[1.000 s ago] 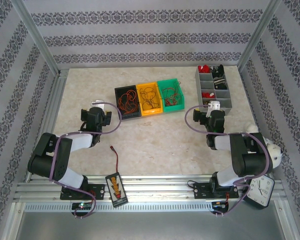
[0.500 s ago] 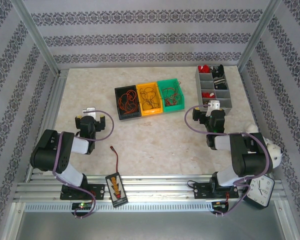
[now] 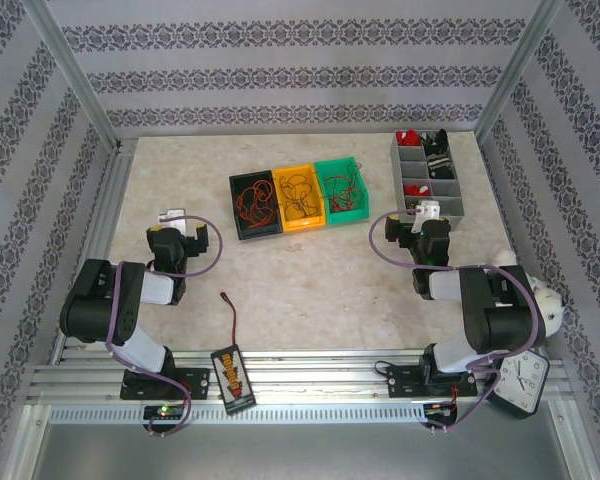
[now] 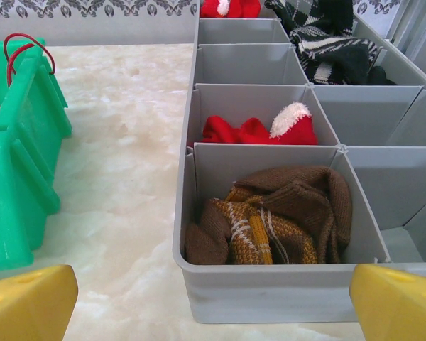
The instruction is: Untangle the cables
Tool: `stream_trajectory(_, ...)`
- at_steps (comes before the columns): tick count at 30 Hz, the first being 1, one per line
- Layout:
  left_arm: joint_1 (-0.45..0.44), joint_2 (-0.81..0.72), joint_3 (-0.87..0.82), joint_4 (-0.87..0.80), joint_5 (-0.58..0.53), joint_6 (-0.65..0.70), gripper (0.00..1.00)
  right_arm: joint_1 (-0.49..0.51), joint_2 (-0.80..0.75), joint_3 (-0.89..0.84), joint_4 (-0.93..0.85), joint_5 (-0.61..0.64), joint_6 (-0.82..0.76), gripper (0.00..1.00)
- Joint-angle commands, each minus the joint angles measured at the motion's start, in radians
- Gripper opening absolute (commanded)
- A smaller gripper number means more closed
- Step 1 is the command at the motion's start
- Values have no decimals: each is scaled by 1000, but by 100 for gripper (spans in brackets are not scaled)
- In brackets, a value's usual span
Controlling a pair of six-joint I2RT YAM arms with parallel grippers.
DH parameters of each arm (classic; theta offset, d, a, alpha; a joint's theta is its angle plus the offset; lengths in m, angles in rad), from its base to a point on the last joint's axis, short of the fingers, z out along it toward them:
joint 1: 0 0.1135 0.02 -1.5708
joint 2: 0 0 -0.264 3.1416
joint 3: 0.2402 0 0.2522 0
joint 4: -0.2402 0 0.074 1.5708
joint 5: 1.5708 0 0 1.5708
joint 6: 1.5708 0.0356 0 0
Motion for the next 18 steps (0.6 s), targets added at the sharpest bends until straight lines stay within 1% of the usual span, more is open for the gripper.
stream_trajectory(1, 7, 0, 9, 55, 9, -21, 100, -5, -10, 3, 29, -24, -19, 98)
stream_trajectory(18, 6, 1, 11, 56, 8, -21, 100, -14, -5, 13, 14, -48, -18, 98)
